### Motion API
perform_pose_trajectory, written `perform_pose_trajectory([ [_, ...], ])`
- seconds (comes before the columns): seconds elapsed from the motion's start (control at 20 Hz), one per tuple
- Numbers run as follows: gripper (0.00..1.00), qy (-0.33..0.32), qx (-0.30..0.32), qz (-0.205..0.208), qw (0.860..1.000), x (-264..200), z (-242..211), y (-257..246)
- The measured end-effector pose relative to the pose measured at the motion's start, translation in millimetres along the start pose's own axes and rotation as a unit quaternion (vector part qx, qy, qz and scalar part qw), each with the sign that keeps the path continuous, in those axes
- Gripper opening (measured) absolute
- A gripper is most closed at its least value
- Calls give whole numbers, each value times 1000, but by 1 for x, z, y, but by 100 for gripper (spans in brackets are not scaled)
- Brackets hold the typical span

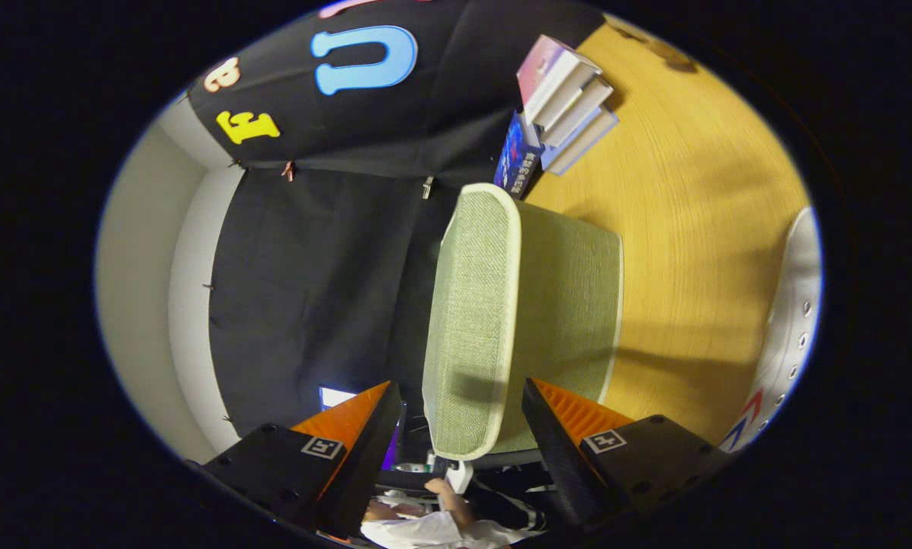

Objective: Open the storage box then place both shoes into the box .Put the left shoe in first, then the right shoe, with the right side of both shoes facing outward in a uniform manner.

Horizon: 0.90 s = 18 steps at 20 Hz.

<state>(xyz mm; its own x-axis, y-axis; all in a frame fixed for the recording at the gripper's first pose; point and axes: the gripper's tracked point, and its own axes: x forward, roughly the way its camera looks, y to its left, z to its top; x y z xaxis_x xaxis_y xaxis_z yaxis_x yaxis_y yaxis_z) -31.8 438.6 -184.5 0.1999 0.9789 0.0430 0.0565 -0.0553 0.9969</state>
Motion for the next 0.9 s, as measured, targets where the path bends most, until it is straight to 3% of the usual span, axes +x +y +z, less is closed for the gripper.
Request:
perform_pose_trajectory([
  [0.3, 94, 41, 66, 41, 996, 22, -27, 8],
  [0.35, 77, 50, 71, 33, 996, 25, -31, 0],
  [0.45, 43, 54, 92, 67, 992, 21, -32, 17],
  [0.55, 9, 31, 71, 62, 995, 17, -27, 24],
  [0.9, 5, -5, 43, 82, 996, 14, -22, 99],
])
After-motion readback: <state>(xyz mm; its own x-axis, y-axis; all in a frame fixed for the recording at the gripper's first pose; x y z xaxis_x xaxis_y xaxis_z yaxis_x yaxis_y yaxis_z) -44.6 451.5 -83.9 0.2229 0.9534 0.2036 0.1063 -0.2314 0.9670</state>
